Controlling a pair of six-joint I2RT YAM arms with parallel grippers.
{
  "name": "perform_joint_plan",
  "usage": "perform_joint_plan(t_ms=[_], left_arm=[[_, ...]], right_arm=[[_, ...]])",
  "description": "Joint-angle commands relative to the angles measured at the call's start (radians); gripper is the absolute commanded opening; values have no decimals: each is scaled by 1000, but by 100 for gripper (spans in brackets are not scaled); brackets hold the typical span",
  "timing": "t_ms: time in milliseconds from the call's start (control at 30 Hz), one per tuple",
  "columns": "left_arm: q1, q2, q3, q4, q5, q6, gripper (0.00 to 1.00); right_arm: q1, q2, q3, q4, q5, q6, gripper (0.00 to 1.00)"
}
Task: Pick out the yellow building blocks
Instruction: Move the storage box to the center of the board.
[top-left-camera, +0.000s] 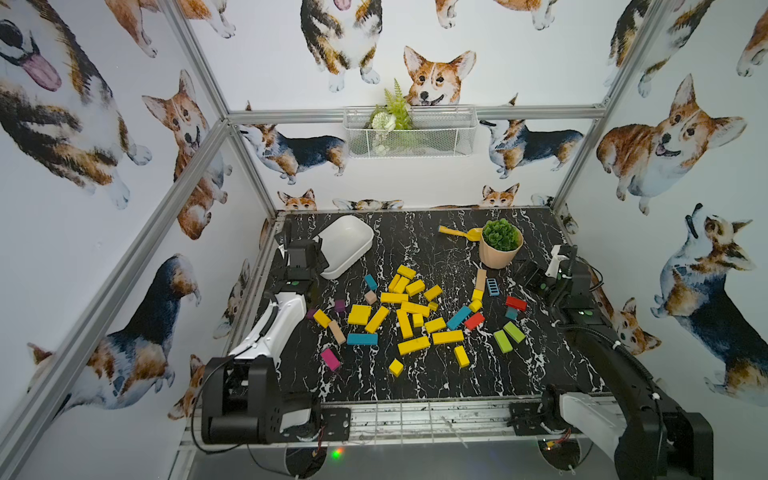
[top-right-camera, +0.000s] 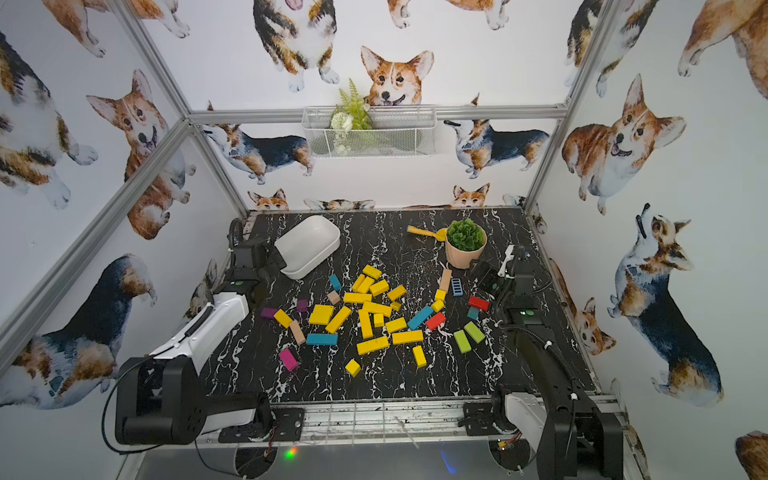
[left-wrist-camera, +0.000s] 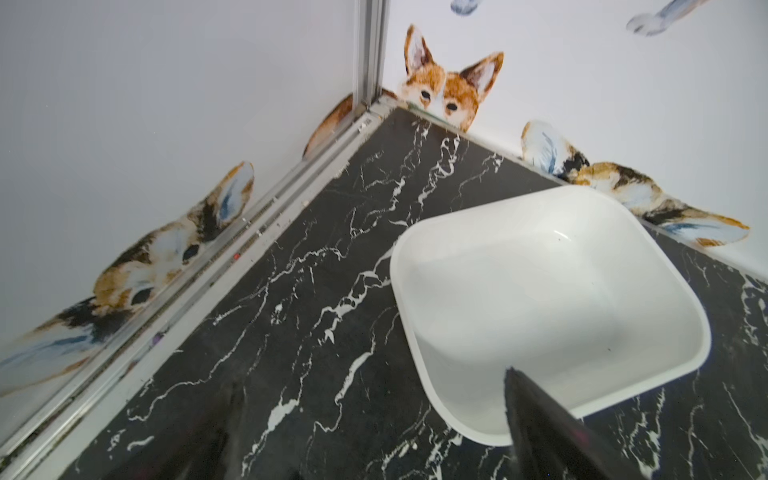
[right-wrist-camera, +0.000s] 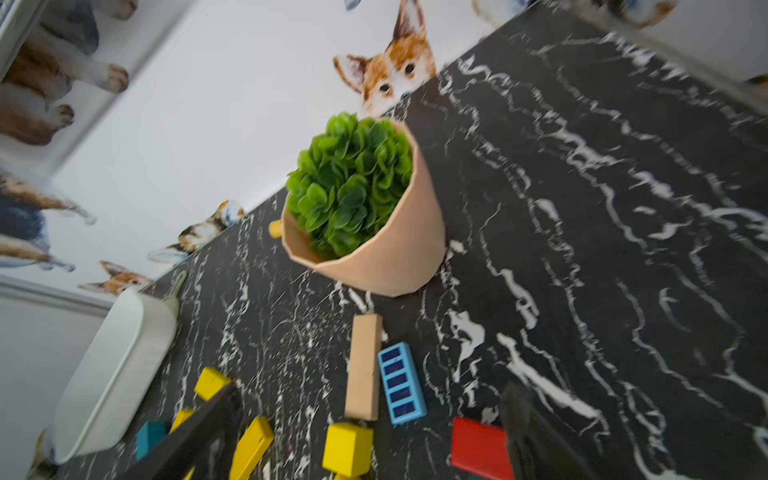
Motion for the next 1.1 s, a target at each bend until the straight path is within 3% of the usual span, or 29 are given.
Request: perform_joint_plan(t_ms=[0,133,367,533,767,1067], left_arm=[[14,105,115,-205,125,-106,99],[28,270,275,-341,155,-147,96],[43,421,335,-336,178,-205,79],[43,505,375,-308,206,-197,59],[43,523,400,-277,195,-135,27],[41,540,423,-269,208,-67,0]], right_arm=[[71,9,61,-138,-84,8,99],[144,-8,93,-236,-66,-30,99],[153,-87,56,-294,-30,-21,99],[153,-113,63,-350,6,-46,99],[155,-125,66,-362,20,-51,99],[154,-124,68,-350,22,-55,99]])
